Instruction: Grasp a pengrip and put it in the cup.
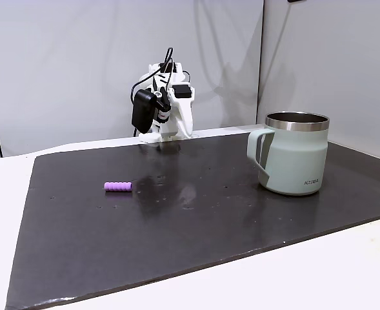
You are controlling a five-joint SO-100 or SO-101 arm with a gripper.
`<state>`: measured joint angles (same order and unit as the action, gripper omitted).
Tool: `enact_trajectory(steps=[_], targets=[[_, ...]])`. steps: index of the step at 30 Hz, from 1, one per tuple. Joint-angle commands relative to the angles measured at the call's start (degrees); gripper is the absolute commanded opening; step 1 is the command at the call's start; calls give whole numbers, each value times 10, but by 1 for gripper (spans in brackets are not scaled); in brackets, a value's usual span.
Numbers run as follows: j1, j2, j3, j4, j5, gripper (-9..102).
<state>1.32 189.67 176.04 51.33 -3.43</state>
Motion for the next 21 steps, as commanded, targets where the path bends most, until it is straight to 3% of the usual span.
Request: enact_trajectory(steps=[1,7,14,21], targets=[[4,4,-4,-18,0,0],[9,4,-18,-17,-9,0],[27,-8,-161,24,-64,0],[86,-228,-411,57,-78,0]])
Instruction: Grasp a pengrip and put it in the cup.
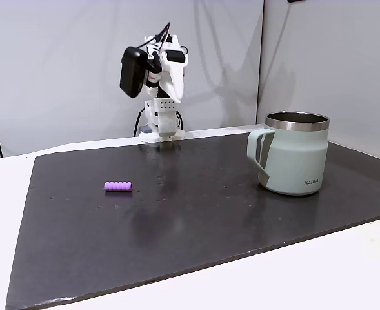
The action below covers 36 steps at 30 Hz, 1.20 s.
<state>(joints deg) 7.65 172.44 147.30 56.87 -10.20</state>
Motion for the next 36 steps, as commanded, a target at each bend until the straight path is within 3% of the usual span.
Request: enact_trajectory(steps=[1,10,19,25,36], targets=[[33,-90,-156,2,-11,0],[91,-426,-474,85,9,2],[113,-681,-720,200,13,16],[130,-807,-808,252,15,26],[184,-960,-839,272,1,27]])
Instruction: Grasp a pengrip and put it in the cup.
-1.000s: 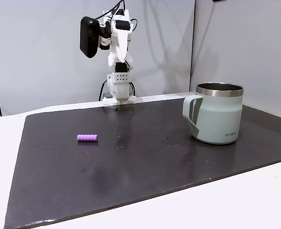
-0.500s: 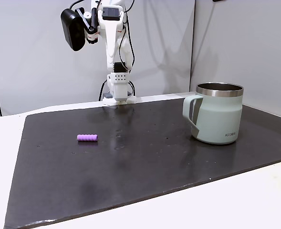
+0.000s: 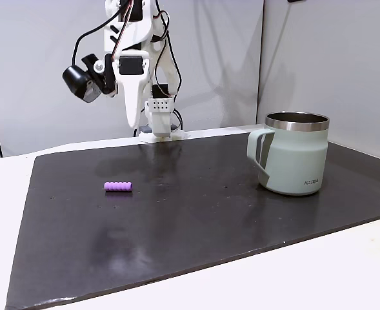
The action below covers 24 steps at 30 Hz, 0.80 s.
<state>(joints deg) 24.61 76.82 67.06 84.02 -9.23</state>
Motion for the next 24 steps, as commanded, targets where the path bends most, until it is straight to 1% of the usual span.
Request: enact_trajectory(steps=[1,11,24], targets=[[20,-17,-37,-4,-12,27],[51,-120,-45,-65,-42,27],[45,-209,-102,-103,-91,26]])
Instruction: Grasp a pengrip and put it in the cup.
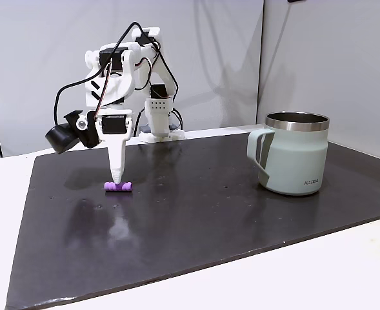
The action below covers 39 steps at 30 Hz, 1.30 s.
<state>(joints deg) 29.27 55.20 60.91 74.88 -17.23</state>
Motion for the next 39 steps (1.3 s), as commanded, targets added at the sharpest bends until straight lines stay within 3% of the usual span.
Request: enact_trajectory(steps=[1,8,15,25,39], targets=[[-2,1,-42,-14,-12,26],[1,-40,-47,-46,-20,22],[2,-62,-69,-49,-21,0],[6,-40,-88,-19,-19,0],[-63,150,-178,65,28,0]])
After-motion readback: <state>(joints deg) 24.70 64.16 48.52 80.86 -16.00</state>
